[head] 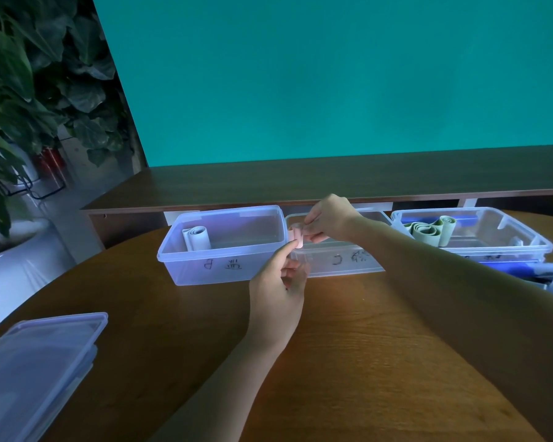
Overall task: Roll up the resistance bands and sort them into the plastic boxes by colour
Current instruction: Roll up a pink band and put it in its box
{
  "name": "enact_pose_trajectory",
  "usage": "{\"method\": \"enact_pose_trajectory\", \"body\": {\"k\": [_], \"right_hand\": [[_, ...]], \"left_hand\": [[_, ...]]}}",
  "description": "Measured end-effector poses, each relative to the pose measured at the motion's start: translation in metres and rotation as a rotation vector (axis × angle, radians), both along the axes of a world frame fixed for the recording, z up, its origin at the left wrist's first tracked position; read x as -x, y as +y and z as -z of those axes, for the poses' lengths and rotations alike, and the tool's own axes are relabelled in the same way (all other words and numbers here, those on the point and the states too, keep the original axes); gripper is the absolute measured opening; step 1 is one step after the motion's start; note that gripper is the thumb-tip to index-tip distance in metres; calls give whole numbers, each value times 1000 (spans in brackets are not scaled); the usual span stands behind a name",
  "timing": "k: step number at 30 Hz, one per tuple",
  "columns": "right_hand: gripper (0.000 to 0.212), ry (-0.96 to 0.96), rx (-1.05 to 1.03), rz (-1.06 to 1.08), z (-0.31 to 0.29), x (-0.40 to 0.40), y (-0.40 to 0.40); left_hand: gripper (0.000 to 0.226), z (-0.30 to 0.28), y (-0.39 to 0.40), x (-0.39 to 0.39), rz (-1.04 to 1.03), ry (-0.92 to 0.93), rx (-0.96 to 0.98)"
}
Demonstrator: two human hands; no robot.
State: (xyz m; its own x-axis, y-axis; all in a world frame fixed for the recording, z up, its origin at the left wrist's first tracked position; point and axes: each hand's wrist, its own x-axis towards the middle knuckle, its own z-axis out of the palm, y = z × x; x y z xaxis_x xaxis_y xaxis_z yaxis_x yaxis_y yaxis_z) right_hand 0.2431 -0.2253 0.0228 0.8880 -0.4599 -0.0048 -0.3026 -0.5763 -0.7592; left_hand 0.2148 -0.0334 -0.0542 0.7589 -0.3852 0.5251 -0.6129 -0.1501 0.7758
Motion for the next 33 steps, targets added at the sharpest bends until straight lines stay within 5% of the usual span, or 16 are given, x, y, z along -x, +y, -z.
{"method": "enact_pose_trajectory", "body": {"k": [13,24,33], "right_hand": [[18,-156,-18,-19,-26,67,2],[25,-360,-288,106,2,262,43],[10,-352,124,493,34,382,27]], "left_hand": [[36,-7,6,23,-93,-152,139],[36,-13,-9,128,175,210,11],[28,-13,-55,198,313,202,-123]]}}
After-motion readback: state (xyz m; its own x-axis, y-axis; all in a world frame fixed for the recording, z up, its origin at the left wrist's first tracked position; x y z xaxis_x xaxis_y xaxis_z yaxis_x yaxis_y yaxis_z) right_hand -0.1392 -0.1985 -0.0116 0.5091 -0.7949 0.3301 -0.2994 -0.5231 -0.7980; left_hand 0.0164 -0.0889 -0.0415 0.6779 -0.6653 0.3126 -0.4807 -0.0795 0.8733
